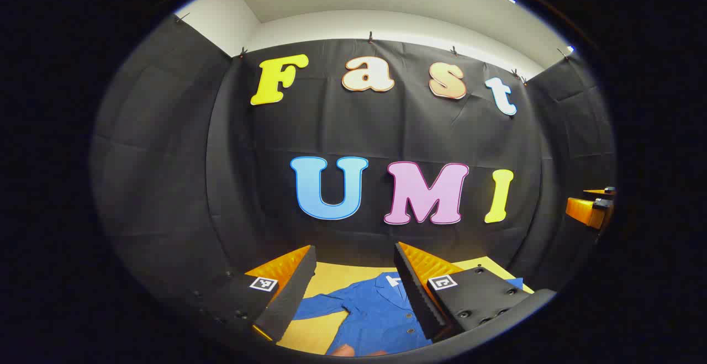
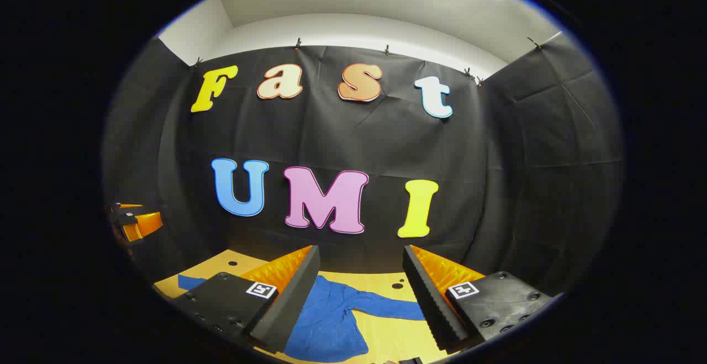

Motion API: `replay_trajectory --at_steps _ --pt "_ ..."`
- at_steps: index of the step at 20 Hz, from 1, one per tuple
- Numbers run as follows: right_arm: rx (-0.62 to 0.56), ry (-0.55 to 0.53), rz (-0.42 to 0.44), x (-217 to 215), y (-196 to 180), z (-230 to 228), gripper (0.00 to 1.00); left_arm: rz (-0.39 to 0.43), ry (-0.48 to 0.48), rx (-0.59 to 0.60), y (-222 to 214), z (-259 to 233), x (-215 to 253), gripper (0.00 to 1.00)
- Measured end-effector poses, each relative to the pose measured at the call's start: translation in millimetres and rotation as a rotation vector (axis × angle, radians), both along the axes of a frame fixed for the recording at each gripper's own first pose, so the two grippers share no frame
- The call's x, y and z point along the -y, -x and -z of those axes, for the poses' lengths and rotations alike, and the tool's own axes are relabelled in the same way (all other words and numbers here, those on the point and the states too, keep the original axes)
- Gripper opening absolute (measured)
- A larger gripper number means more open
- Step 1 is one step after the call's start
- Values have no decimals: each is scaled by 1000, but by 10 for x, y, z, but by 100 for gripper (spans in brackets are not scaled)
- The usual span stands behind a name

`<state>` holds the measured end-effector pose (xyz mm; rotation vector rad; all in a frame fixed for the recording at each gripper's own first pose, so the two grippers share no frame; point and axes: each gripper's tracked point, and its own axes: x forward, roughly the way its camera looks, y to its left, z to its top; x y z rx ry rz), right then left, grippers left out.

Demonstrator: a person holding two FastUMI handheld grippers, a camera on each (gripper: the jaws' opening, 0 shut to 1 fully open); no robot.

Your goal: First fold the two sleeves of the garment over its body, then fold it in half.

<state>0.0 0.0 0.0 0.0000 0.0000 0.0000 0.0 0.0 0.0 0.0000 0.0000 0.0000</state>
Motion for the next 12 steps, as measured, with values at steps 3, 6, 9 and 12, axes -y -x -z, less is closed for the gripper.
replay_trajectory --at_steps 3,6,9,12 --pt "0 8 -1 -4 16 -29 96 5 2 -4 -1 13 -9 82" --pt "7 14 -9 -59 26 -66 96 0 -3 5 35 -16 -36 81" --pt "9 12 -28 -133 33 -75 96 -3 -9 10 55 -32 -56 81" --pt "13 11 -38 -170 29 -90 96 -10 -12 9 68 -20 -82 81"
